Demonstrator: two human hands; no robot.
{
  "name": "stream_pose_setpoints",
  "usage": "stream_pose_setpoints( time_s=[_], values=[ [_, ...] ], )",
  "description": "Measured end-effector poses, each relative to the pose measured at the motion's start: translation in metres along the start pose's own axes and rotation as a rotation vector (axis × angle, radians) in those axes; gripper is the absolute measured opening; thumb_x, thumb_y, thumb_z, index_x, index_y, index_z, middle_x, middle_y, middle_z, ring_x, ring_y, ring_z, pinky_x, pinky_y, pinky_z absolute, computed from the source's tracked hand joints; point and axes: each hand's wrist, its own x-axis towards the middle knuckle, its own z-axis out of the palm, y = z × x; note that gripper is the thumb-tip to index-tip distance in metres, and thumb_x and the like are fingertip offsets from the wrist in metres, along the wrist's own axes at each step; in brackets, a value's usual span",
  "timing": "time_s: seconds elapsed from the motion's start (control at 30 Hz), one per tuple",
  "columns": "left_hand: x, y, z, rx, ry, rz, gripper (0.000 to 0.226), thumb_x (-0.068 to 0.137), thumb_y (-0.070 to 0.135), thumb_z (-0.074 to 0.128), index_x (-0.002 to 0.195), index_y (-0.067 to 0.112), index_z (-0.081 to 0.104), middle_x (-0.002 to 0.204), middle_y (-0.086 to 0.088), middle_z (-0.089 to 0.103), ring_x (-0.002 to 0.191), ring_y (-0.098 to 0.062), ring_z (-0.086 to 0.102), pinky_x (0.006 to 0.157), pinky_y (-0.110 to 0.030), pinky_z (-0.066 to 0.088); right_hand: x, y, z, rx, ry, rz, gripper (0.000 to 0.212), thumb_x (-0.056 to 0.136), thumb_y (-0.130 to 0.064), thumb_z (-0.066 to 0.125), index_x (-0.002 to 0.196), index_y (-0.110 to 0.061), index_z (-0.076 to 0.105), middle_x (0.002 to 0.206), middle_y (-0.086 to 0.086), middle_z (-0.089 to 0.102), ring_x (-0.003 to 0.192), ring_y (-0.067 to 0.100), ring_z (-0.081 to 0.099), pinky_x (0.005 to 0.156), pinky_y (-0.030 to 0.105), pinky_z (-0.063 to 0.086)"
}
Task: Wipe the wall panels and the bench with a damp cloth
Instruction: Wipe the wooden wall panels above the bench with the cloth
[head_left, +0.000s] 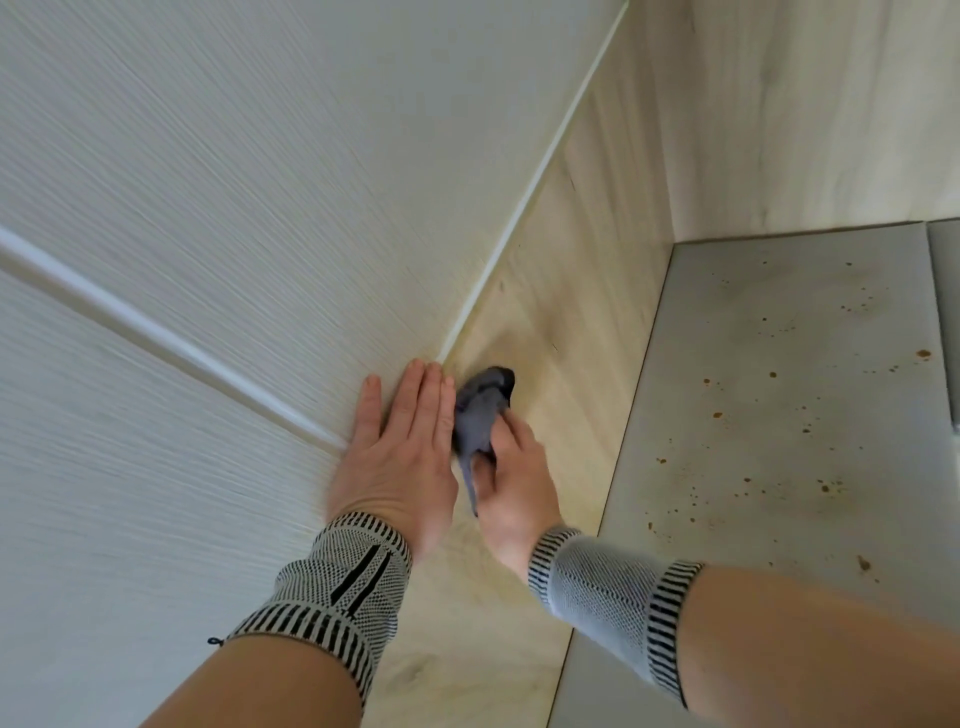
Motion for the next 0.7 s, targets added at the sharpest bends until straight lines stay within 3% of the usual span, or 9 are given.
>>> stream_pose_setpoints(
  time_s=[0.1,0.23,0.47,0.6,0.7],
  values=[
    [0.000,0.000,-0.001,-0.009,0.006,-0.005,0.073,0.101,0.032,0.013,0.124,0.002,-0.049,0.158,-0.012,-0.033,0.145,-0.028,-0.031,0.090,-0.053,-0.042,0.028,0.002,-0.007,0.019,0.040,-0.061,0.049,0.098,-0.017,0.044,0.146,-0.020,0.039,0.150,-0.002,0.036,0.126,0.023,0.041,0.110,0.036,0.035],
    [0.000,0.001,0.000,-0.016,0.018,-0.010,0.071,0.099,0.027,0.012,0.123,0.002,-0.050,0.159,-0.011,-0.032,0.145,-0.028,-0.030,0.092,-0.053,-0.042,0.092,-0.008,-0.016,0.035,0.167,0.025,0.044,0.096,-0.016,0.041,0.138,-0.022,0.046,0.141,-0.001,0.048,0.113,0.027,0.050,0.100,0.041,0.043],
    [0.002,0.000,0.002,0.014,0.016,0.003,0.073,0.101,0.033,0.012,0.123,0.001,-0.049,0.158,-0.014,-0.032,0.145,-0.031,-0.031,0.091,-0.055,-0.042,0.028,-0.006,-0.009,-0.032,0.054,-0.136,0.041,0.098,-0.020,0.044,0.138,-0.016,0.045,0.141,0.000,0.046,0.117,0.020,0.047,0.104,0.038,0.040],
    [0.001,0.001,0.004,0.020,0.034,-0.001,0.073,0.098,0.027,0.012,0.123,0.000,-0.051,0.159,-0.013,-0.030,0.146,-0.030,-0.028,0.087,-0.053,-0.047,0.094,-0.009,-0.033,0.014,0.098,0.082,0.028,0.098,-0.016,0.041,0.124,-0.017,0.051,0.118,0.006,0.059,0.099,0.024,0.057,0.086,0.035,0.047],
    [0.001,0.001,0.004,0.002,0.051,-0.006,0.073,0.098,0.028,0.013,0.127,0.001,-0.048,0.158,-0.012,-0.032,0.147,-0.030,-0.027,0.088,-0.053,-0.047,0.089,0.003,-0.022,0.058,0.126,0.137,0.028,0.094,-0.025,0.035,0.117,-0.021,0.051,0.112,0.002,0.059,0.095,0.024,0.057,0.083,0.039,0.049]
  ],
)
